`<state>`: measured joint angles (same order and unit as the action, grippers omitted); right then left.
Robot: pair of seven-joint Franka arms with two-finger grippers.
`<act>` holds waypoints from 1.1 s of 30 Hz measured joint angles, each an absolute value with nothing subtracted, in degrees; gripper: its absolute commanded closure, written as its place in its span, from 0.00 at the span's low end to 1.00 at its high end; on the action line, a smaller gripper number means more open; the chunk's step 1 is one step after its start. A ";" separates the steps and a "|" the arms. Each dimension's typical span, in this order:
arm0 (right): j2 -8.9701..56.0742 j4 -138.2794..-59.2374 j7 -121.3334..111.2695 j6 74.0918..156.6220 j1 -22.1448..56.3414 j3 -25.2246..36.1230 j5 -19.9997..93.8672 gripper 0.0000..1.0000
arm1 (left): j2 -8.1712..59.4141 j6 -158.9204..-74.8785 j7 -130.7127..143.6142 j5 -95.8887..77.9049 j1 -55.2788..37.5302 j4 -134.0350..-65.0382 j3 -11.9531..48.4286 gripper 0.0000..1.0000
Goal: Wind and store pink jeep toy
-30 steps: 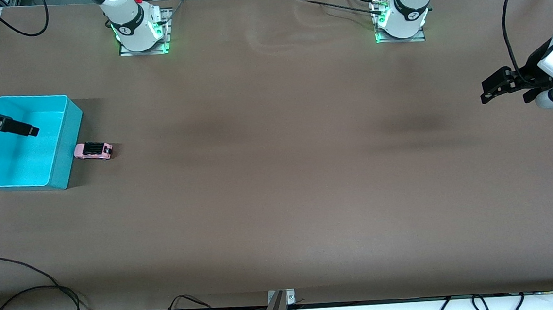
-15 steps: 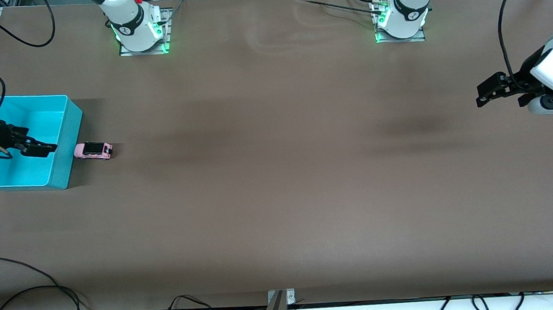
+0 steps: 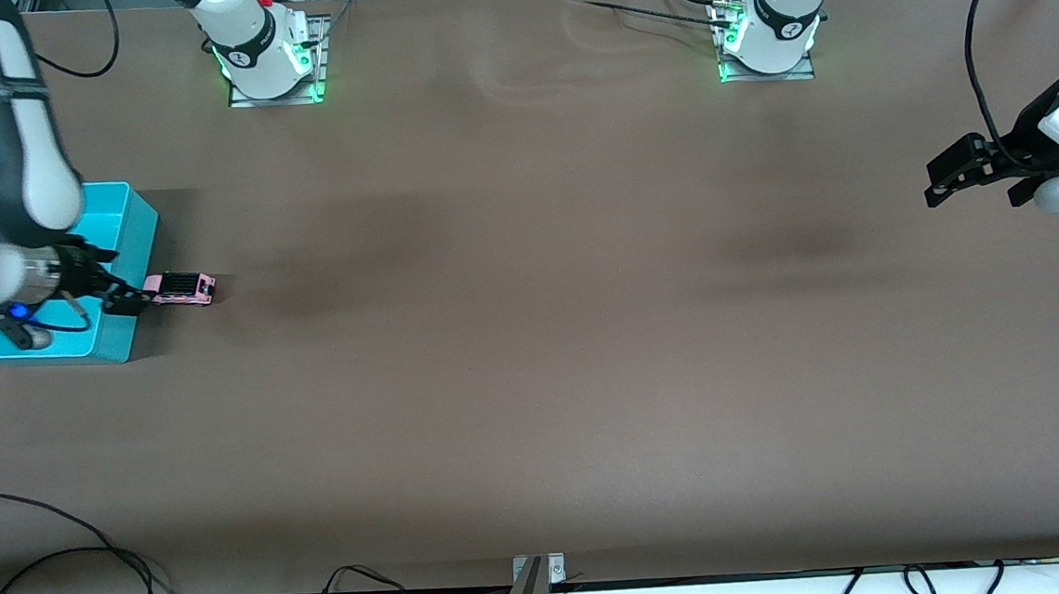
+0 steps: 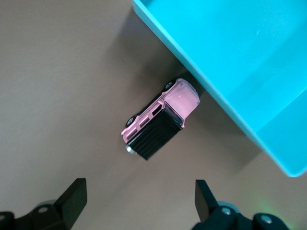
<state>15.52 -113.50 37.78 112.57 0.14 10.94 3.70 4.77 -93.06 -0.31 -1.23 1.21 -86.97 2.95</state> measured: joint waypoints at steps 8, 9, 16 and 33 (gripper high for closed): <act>15.51 -121.39 48.29 122.19 0.53 10.74 3.70 0.00 | 5.15 -93.12 -0.33 -1.23 1.06 -85.13 3.01 0.00; 15.51 -121.90 49.87 123.19 0.53 10.74 3.70 0.00 | 5.15 -93.12 -0.33 -1.23 1.04 -84.96 3.02 0.00; 15.47 -125.45 58.74 130.70 0.53 10.74 3.70 0.00 | 5.21 -93.12 -0.33 -1.23 1.02 -84.66 3.01 0.00; 17.41 -129.52 70.40 140.18 0.44 11.18 3.70 0.00 | 6.03 -93.12 -0.34 -1.23 1.14 -84.38 2.95 0.00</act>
<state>17.41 -129.52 70.40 140.18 0.44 11.18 3.70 6.03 -93.12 -0.34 -1.23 1.14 -84.38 2.95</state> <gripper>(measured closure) 0.000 0.000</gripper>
